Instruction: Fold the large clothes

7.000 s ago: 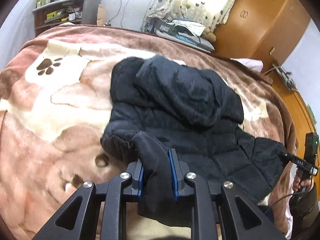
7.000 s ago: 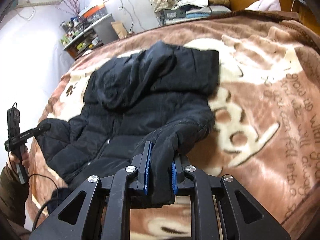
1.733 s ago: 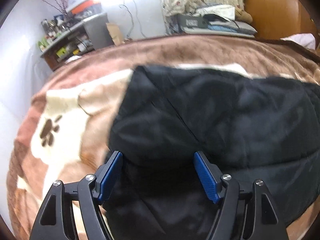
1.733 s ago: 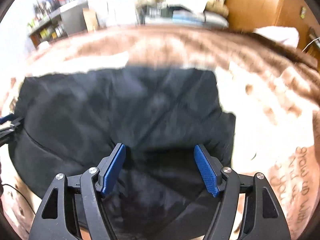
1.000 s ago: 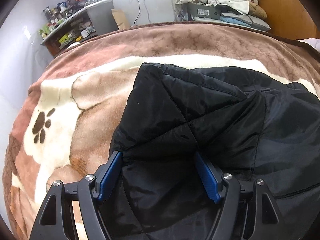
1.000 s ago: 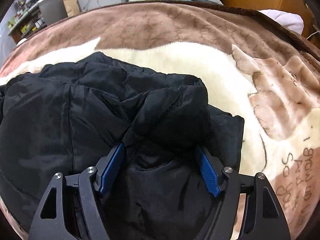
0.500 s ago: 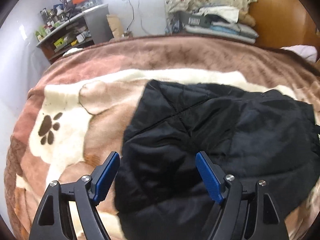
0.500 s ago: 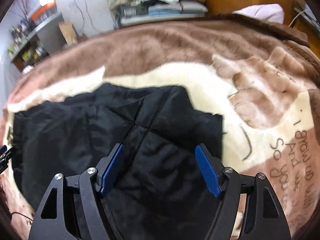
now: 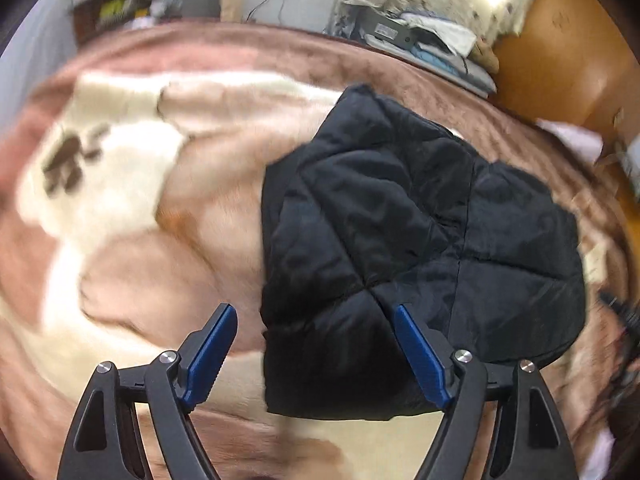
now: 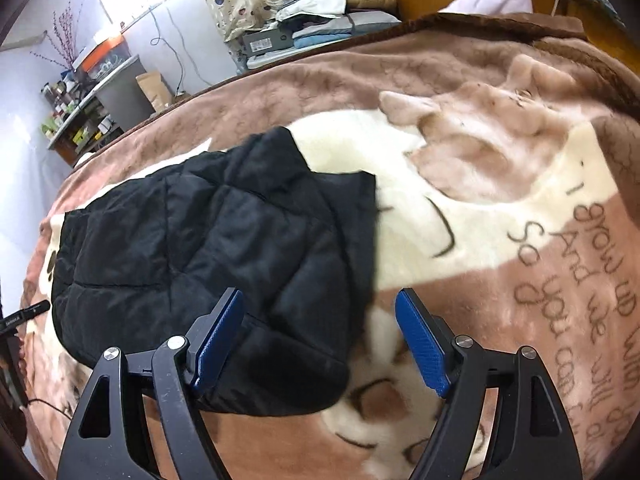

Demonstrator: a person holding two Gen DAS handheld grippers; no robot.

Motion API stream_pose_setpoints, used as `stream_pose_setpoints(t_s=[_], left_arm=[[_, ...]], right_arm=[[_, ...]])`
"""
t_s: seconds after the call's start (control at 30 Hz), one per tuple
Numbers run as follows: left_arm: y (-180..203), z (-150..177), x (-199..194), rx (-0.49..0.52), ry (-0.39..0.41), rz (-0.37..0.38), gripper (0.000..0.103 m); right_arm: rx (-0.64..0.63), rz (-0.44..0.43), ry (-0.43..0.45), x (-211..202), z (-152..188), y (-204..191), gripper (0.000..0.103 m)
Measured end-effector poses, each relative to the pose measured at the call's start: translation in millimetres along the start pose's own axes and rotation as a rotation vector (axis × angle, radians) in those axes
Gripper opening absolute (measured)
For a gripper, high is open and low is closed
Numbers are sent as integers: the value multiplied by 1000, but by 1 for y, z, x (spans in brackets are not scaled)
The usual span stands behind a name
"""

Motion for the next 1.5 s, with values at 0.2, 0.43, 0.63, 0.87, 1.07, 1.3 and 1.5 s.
stream_pose_setpoints(t_s=[0.2,0.43,0.63,0.87,1.07,1.3,1.5], left_arm=[[-20,-2,7,-75,32,73,83],[-38,-14,38,-145,-29,169,93],[-40,-16,73,-174,-102,235,96],[-37,-16,98,-171,-137,224,98],[-25,-11,107,-112,-175,174,90],[-6,-12,115,-78,-172,109,90],[6,-13,121,-75,-179,83,91]], right_arm=[[52,-51,-26,8,12,15,78],[75,-144,-48,14,16,20,78],[71,-162,-78,25,21,24,78],[66,-188,-72,30,20,23,78],[73,-315,-91,37,29,28,78],[92,-488,-136,44,37,31,78],[45,-546,-176,64,26,2,85]])
Point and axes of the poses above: each gripper's, at about its wrist camera, not at the fingertips, and x roughly the way its jaws point, y to its right, z to its underside, the point moved 5 cm from there along x, roughly the way its jaws point, and after that the axes turned 14 degrees about z, right-handed, at the moved point
